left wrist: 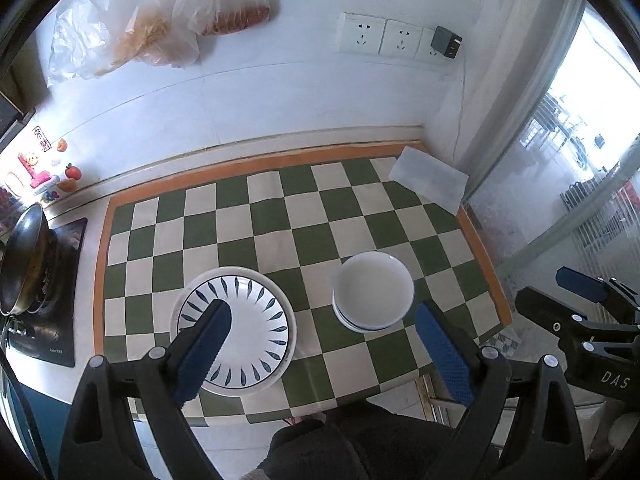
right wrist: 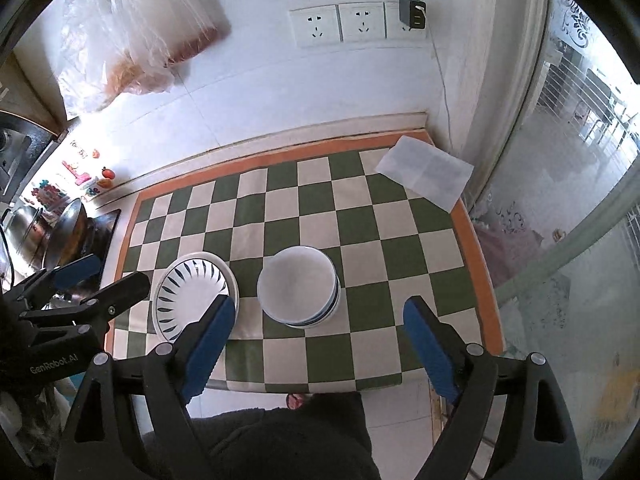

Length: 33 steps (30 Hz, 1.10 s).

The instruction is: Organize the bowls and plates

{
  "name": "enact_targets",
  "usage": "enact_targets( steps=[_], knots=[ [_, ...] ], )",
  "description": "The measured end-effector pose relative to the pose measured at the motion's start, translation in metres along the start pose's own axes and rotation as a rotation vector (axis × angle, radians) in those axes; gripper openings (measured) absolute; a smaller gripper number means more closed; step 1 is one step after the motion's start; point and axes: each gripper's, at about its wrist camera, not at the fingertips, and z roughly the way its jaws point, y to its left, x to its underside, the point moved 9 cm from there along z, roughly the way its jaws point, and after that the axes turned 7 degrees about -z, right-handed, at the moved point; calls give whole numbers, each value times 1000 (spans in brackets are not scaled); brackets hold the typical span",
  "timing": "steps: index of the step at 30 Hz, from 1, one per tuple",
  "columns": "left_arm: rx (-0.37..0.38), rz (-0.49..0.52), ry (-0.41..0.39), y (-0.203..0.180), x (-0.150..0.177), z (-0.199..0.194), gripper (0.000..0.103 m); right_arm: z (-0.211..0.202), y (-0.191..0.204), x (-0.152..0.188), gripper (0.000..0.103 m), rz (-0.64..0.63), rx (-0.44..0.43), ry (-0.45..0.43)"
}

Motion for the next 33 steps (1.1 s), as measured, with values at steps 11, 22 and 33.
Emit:
enact_targets(
  steps=[11,22,33],
  knots=[
    [38,-60,111,6,12,35,94,32,-9,5,90,37,-12,70],
    [214,-214,418,7,26,160,94,145,-26,29,90,171,-169,246],
    [230,-231,616,-8,37,245,94,253,-29,60,90,336,-361,416]
  ],
)
